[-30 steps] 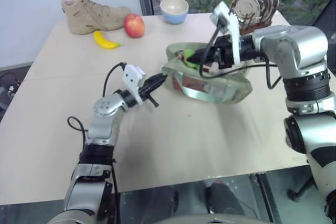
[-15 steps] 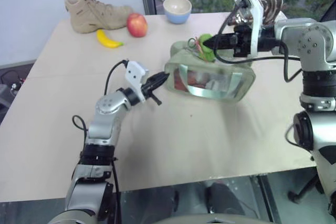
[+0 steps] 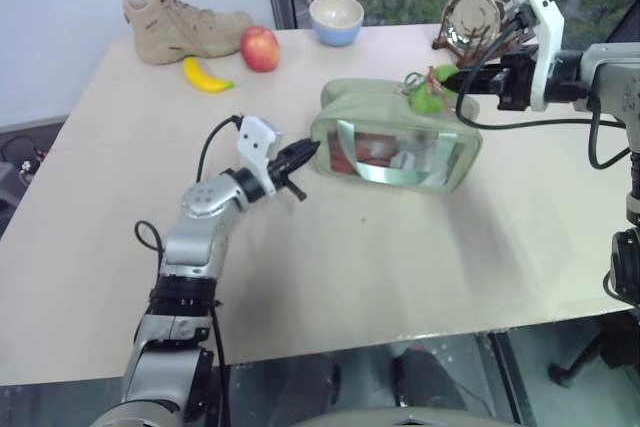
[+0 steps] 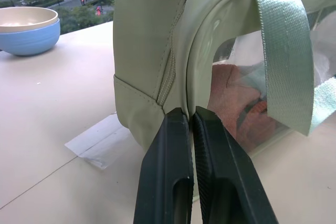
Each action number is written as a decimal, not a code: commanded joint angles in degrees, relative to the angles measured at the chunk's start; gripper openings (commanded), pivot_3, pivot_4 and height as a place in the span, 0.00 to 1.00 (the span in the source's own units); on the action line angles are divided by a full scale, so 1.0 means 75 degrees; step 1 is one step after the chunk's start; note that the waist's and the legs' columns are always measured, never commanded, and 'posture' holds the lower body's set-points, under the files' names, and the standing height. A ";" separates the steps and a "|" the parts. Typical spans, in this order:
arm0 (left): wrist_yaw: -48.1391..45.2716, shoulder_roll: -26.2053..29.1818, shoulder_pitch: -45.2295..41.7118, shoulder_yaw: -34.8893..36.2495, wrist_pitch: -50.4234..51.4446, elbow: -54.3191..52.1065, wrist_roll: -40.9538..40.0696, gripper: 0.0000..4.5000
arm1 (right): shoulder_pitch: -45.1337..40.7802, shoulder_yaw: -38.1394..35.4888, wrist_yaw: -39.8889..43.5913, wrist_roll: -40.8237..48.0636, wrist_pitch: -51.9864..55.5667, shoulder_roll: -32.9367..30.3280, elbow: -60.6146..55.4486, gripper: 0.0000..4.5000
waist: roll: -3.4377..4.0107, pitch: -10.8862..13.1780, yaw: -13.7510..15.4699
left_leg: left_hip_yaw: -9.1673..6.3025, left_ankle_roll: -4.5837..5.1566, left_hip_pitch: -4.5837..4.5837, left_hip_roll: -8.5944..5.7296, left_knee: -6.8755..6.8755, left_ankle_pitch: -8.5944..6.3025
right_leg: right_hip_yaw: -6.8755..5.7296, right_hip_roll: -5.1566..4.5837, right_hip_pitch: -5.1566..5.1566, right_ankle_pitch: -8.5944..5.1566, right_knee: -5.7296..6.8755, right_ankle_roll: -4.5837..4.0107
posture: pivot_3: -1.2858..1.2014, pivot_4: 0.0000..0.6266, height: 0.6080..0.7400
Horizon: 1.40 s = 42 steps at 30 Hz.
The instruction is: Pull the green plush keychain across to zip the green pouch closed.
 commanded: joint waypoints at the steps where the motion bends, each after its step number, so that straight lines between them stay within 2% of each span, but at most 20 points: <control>1: 0.0172 0.0214 0.0180 0.0184 0.0118 0.0042 0.0149 0.00 | -0.0005 -0.0514 -0.0334 -0.0351 -0.0437 -0.0505 -0.0090 0.01 | 0.0000 0.0000 0.0010 | 0.0000 0.0000 0.0000 0.0000 -0.0001 0.0000 | 0.0000 0.0000 0.0000 0.0000 0.0000 0.0000 | 0.52 0.24 1.00; 7: 0.0187 0.0216 0.0216 0.0140 0.0139 0.0054 0.0189 0.00 | 0.0220 -0.0614 -0.0399 -0.0301 -0.0772 -0.0700 -0.0567 0.01 | 0.0000 0.0000 0.0012 | 0.0003 0.0000 0.0000 0.0000 0.0000 0.0000 | 0.0000 0.0000 0.0000 0.0000 -0.0001 0.0000 | 0.52 0.24 1.00; 11: 0.0186 0.0213 0.0199 0.0118 0.0121 0.0062 0.0199 0.00 | 0.0343 0.0926 0.0169 -0.2135 -0.3709 -0.1417 -0.1319 0.01 | 0.0001 0.0000 0.0027 | 0.0005 0.0000 0.0001 0.0000 0.0001 0.0000 | 0.0002 0.0000 -0.0001 0.0001 -0.0002 0.0001 | 0.52 0.24 1.00; 17: 0.0222 0.0194 0.0217 0.0065 0.0133 -0.0003 0.0189 0.00 | 0.0045 0.1670 0.0505 -0.3074 -0.4836 -0.1351 -0.1757 0.01 | 0.0000 0.0000 0.0005 | 0.0011 0.0000 0.0006 -0.0001 -0.0001 0.0000 | 0.0002 0.0000 -0.0004 0.0001 -0.0011 0.0003 | 0.52 0.24 1.00; 23: 0.0252 0.0169 0.0231 0.0022 0.0114 -0.0027 0.0191 0.00 | -0.0152 0.2388 0.0679 -0.4943 -0.6741 -0.1675 -0.1335 0.01 | -0.0001 -0.0001 0.0030 | 0.0016 0.0000 0.0015 -0.0001 -0.0005 0.0000 | 0.0003 0.0001 -0.0002 0.0001 -0.0013 0.0003 | 0.52 0.24 1.00; 25: 0.0264 0.0144 0.0241 0.0017 0.0124 -0.0049 0.0170 0.00 | -0.0067 0.2220 0.0985 -0.4475 -0.6082 -0.1336 -0.1748 0.01 | -0.0001 -0.0001 0.0033 | 0.0018 0.0000 0.0017 -0.0001 -0.0004 0.0000 | 0.0003 0.0002 -0.0002 0.0001 -0.0014 0.0003 | 0.52 0.24 1.00; 27: 0.0273 0.0119 0.0252 -0.0001 0.0127 -0.0070 0.0163 0.00 | -0.0014 0.1674 0.1198 -0.3080 -0.3832 -0.0614 -0.2532 0.01 | -0.0003 -0.0002 -0.0011 | 0.0033 0.0000 0.0029 0.0001 -0.0004 0.0000 | 0.0014 0.0001 -0.0001 0.0001 -0.0013 0.0003 | 0.52 0.24 1.00; 28: 0.0278 0.0102 0.0255 -0.0016 0.0128 -0.0079 0.0156 0.00 | 0.0010 0.1568 0.1318 -0.2838 -0.3291 -0.0529 -0.2655 0.01 | -0.0003 -0.0002 -0.0032 | 0.0040 0.0000 0.0032 0.0010 -0.0004 0.0000 | 0.0016 0.0004 0.0002 0.0001 -0.0011 0.0003 | 0.52 0.24 1.00; 32: 0.0286 0.0068 0.0272 -0.0041 0.0128 -0.0112 0.0157 0.00 | -0.0017 0.1577 0.1098 -0.3301 -0.3227 -0.0697 -0.2202 0.01 | -0.0005 -0.0004 0.0091 | 0.0032 0.0000 0.0031 0.0021 -0.0006 0.0000 | 0.0011 0.0015 0.0003 0.0001 -0.0010 0.0003 | 0.52 0.24 1.00; 34: 0.0290 0.0061 0.0286 -0.0033 0.0141 -0.0131 0.0147 0.00 | -0.0704 0.0460 0.0493 -0.2223 -0.0854 0.0328 -0.2081 0.01 | -0.0004 -0.0003 0.0123 | 0.0036 0.0000 0.0033 0.0011 -0.0009 0.0000 | 0.0018 0.0011 0.0003 0.0002 -0.0013 0.0003 | 0.52 0.24 1.00; 36: 0.0294 0.0051 0.0284 -0.0043 0.0141 -0.0124 0.0157 0.00 | -0.0999 0.0133 0.0279 -0.1943 -0.0144 0.0599 -0.1927 0.01 | -0.0001 -0.0002 0.0119 | 0.0051 0.0000 0.0035 0.0013 -0.0012 0.0000 | 0.0027 0.0011 0.0002 0.0004 -0.0012 0.0007 | 0.52 0.24 1.00; 37: 0.0295 0.0041 0.0289 -0.0049 0.0142 -0.0132 0.0156 0.00 | -0.0910 0.0299 0.0343 -0.2111 -0.0426 0.0361 -0.1864 0.01 | -0.0005 -0.0005 0.0133 | 0.0041 0.0000 0.0036 0.0016 -0.0013 0.0000 | 0.0017 0.0012 0.0001 0.0004 -0.0005 0.0007 | 0.52 0.24 1.00; 40: 0.0292 0.0032 0.0304 -0.0045 0.0157 -0.0153 0.0148 0.00 | -0.0489 0.1389 0.0486 -0.3433 -0.2543 -0.0752 -0.1727 0.01 | -0.0011 -0.0008 0.0246 | 0.0018 0.0000 0.0035 0.0009 -0.0008 0.0000 | -0.0002 0.0007 0.0001 0.0004 -0.0010 0.0007 | 0.52 0.24 1.00; 42: 0.0289 0.0040 0.0311 -0.0039 0.0163 -0.0155 0.0149 0.00 | -0.0454 0.1695 0.0532 -0.3819 -0.3303 -0.1084 -0.1668 0.01 | -0.0011 -0.0008 0.0203 | 0.0024 0.0000 0.0033 -0.0023 -0.0002 0.0000 | 0.0001 -0.0020 0.0001 0.0004 -0.0011 0.0008 | 0.52 0.24 1.00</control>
